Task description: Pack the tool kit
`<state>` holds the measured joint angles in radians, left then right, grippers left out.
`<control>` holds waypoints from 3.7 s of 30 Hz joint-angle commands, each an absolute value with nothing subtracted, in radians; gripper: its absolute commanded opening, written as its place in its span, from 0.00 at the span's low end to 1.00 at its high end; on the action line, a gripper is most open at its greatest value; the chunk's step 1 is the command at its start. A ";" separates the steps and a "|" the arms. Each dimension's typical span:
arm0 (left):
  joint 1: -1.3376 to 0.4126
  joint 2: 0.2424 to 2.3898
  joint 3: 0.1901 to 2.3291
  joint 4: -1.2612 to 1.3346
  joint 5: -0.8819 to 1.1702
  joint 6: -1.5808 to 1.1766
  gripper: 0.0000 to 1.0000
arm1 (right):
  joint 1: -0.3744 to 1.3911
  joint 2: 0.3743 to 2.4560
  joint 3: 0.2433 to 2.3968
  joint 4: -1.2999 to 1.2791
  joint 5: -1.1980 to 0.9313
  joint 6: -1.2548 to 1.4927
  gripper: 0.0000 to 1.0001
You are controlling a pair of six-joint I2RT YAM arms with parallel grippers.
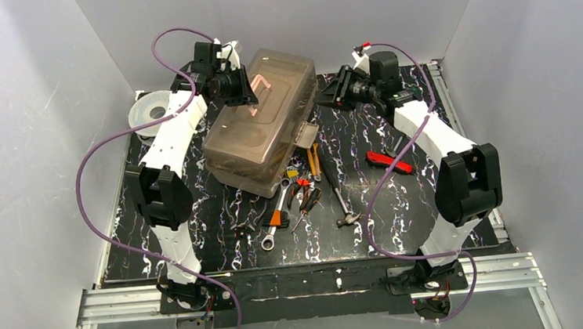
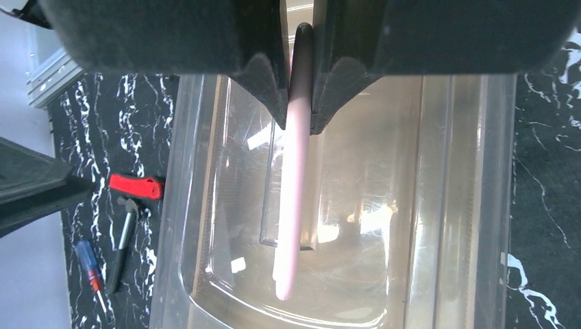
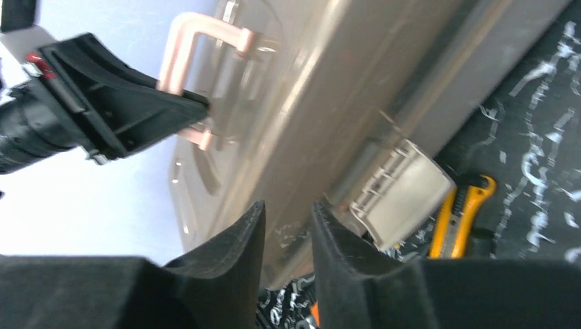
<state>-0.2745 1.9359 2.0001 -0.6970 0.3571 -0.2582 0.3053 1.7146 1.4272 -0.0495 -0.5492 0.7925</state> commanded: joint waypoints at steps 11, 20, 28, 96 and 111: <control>-0.287 1.725 1.905 -0.464 0.364 -0.496 0.00 | 0.284 1.693 1.243 0.128 -0.615 0.805 0.69; -0.161 1.639 1.696 -0.245 0.536 -0.689 0.00 | 0.290 1.770 1.252 0.257 -0.683 0.909 0.78; -0.090 1.622 1.600 -0.121 0.641 -0.791 0.00 | 0.318 1.861 1.314 0.342 -0.730 0.999 0.78; -0.732 1.481 1.742 -0.720 -0.531 0.347 0.80 | 0.546 2.016 1.888 0.286 -0.772 1.155 0.60; -0.783 1.547 1.593 -0.456 -0.987 0.560 0.63 | 0.547 2.022 1.932 0.278 -0.776 1.175 0.61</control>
